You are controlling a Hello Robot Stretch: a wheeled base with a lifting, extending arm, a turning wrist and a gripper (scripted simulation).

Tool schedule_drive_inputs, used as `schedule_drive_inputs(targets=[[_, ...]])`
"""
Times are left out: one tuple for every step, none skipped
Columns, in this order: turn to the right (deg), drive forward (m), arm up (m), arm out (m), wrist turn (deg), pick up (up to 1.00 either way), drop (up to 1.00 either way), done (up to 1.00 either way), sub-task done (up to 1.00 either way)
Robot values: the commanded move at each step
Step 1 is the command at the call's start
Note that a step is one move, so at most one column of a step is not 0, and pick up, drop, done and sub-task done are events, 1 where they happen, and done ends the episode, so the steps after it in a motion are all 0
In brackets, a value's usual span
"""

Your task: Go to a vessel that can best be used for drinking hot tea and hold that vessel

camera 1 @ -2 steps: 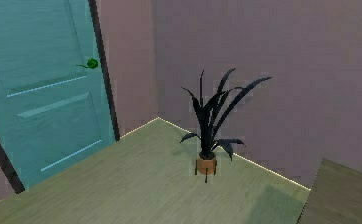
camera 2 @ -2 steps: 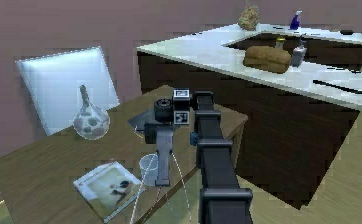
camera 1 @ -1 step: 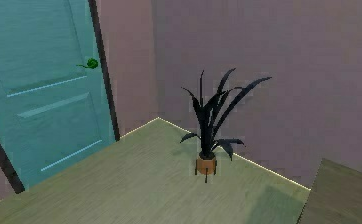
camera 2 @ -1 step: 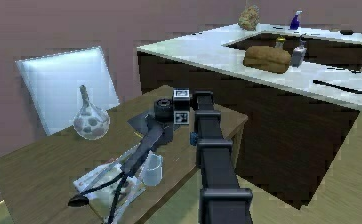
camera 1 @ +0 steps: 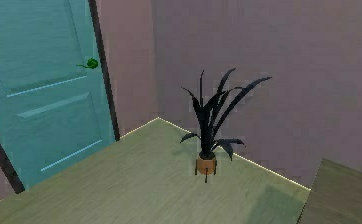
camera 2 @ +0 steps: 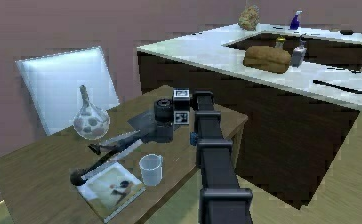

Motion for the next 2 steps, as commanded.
schedule_drive_inputs(targets=[[0.0, 0.0, 0.0, 0.0, 45.0, 0.0, 0.0, 0.0, 0.0], [0.0, 0.0, 0.0, 0.0, 18.0, 0.0, 0.0, 0.0, 0.0]])
